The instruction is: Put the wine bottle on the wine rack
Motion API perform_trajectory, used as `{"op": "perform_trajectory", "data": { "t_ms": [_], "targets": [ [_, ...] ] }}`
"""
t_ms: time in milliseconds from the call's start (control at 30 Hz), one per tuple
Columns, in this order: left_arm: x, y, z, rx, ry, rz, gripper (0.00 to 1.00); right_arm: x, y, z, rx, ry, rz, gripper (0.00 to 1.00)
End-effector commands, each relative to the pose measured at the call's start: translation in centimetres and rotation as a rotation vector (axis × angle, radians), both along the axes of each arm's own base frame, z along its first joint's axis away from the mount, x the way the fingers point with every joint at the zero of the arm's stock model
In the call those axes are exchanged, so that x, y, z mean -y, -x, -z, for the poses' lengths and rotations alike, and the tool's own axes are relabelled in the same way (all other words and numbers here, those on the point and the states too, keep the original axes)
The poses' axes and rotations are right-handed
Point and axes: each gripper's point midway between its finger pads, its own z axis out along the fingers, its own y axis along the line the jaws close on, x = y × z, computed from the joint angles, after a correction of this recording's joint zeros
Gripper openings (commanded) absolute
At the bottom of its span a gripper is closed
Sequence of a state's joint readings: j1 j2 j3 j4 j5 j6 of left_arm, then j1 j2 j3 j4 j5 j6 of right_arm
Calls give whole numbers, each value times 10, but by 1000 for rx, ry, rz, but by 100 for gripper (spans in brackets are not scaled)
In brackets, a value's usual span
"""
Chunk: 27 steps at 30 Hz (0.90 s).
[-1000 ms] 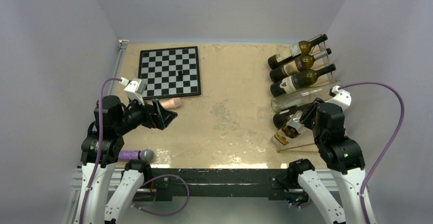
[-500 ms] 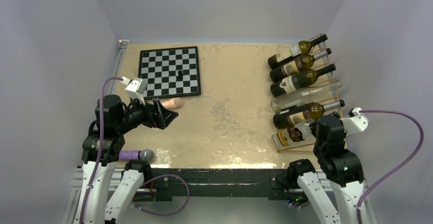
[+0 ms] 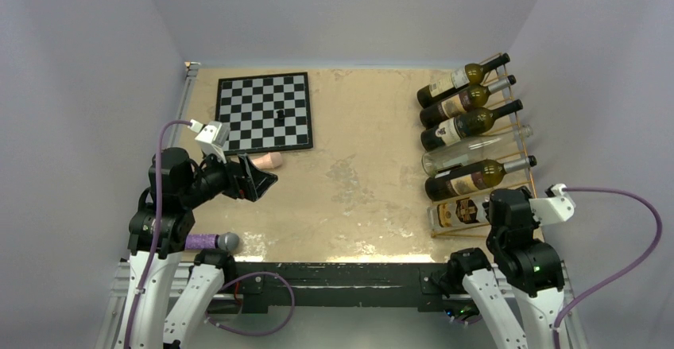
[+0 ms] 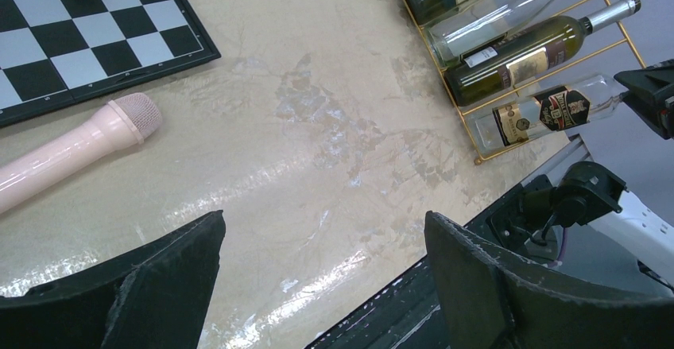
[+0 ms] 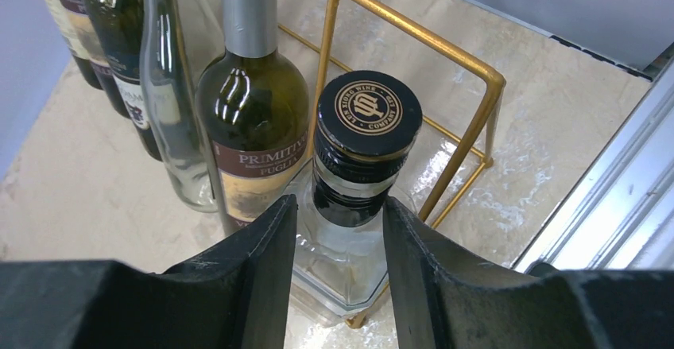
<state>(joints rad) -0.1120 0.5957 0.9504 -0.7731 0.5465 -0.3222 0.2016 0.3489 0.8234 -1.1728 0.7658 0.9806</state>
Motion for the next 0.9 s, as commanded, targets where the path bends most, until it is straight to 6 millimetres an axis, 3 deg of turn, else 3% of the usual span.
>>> {"op": "perform_trajectory", "data": {
  "t_ms": [0, 200, 267, 367, 500, 667, 867],
  "targets": [
    [-1, 0, -10, 54, 10, -10, 99, -3, 22, 34, -111, -36, -4, 41],
    [-1, 0, -9, 50, 11, -11, 99, -9, 18, 41, -124, -66, -9, 41],
    [0, -1, -9, 45, 12, -10, 99, -8, 19, 40, -129, -63, -8, 47],
    [0, 0, -8, 45, 11, -9, 99, -3, 24, 37, -145, -47, 21, 65],
    [0, 0, -9, 44, 12, -8, 99, 2, 26, 32, -147, -21, 40, 72],
    [0, 0, -10, 47, 13, -8, 99, 9, 29, 16, -154, 26, 47, 76],
    [0, 0, -11, 49, 13, -8, 99, 12, 25, -21, -95, 66, 12, 81]
  ]
}}
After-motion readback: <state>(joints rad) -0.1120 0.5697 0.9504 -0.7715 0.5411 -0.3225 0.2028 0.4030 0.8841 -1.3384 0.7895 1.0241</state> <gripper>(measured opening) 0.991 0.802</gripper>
